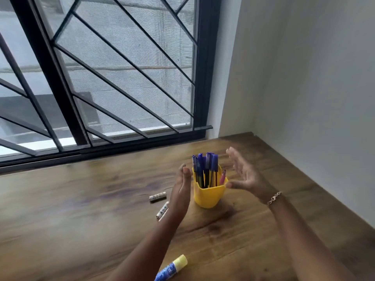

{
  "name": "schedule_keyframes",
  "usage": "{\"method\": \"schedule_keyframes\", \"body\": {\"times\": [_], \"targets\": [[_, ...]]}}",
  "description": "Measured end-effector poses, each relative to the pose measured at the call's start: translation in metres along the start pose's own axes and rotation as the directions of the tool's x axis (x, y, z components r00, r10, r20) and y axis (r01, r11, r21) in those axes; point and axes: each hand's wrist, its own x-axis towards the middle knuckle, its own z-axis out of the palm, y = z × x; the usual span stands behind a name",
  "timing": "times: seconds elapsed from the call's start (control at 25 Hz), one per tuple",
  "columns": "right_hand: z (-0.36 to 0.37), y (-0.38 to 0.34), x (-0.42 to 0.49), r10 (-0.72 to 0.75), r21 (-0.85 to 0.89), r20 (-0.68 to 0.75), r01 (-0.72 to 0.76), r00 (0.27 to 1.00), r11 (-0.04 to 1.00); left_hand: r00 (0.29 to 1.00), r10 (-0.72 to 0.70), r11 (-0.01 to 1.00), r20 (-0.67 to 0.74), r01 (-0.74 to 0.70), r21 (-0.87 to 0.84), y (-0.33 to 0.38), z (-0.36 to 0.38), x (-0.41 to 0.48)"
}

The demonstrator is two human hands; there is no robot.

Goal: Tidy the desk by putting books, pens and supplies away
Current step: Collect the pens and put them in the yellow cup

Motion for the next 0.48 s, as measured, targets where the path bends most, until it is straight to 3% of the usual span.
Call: {"method": "schedule_keyframes", "body": {"times": [0.08, 0.24, 0.36, 0.48], "targets": [[0.004, 0.012, -0.001, 0.090, -0.119, 0.044, -0.084, 0.995, 0.989, 0.999, -0.017, 1.000, 0.027, 0.018, -0.003, 0.002, 0.005, -0.001], [0.018, 0.017, 0.006, 0.196, -0.119, 0.066, -0.188, 0.978, 0.975, 0.992, -0.070, 0.997, 0.108, 0.073, -0.022, -0.006, 0.008, -0.002], [0.029, 0.017, 0.011, 0.243, -0.202, -0.008, -0.239, 0.970, 0.950, 0.976, -0.127, 0.992, 0.175, 0.128, 0.005, -0.018, 0.011, 0.004], [0.037, 0.019, 0.009, 0.246, -0.179, -0.104, -0.261, 0.964, 0.949, 0.958, -0.149, 0.987, 0.246, 0.160, -0.025, -0.018, 0.016, 0.004]]}}
